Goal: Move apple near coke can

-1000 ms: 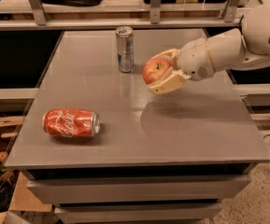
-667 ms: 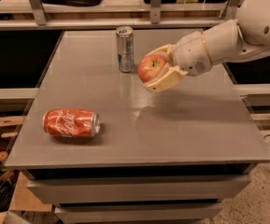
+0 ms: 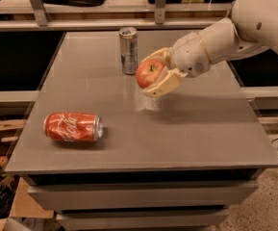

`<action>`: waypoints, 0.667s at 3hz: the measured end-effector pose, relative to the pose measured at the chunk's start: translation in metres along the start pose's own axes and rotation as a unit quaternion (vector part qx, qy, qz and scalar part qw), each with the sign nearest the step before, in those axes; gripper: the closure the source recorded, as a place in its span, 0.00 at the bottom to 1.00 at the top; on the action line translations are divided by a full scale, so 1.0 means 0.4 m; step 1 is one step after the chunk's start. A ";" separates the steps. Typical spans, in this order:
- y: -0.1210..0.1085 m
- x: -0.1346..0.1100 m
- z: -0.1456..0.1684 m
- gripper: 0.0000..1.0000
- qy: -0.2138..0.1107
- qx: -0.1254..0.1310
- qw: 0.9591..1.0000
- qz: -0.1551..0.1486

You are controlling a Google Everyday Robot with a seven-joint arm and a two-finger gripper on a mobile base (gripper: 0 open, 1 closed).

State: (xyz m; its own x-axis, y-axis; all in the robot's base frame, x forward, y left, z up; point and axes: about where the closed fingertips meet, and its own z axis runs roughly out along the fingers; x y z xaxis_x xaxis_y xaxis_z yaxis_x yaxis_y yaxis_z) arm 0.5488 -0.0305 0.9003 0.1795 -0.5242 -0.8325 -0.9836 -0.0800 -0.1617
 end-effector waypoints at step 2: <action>0.004 -0.053 0.144 1.00 -0.012 -0.087 0.995 -0.041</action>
Offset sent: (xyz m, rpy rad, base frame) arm -0.0058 0.0919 -0.0213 -0.0151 0.0401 0.3082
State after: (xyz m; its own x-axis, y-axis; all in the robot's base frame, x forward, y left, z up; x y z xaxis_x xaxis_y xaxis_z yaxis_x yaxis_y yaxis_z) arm 0.5443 0.0296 0.8872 0.2580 -0.4897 -0.8328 -0.9534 -0.2687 -0.1374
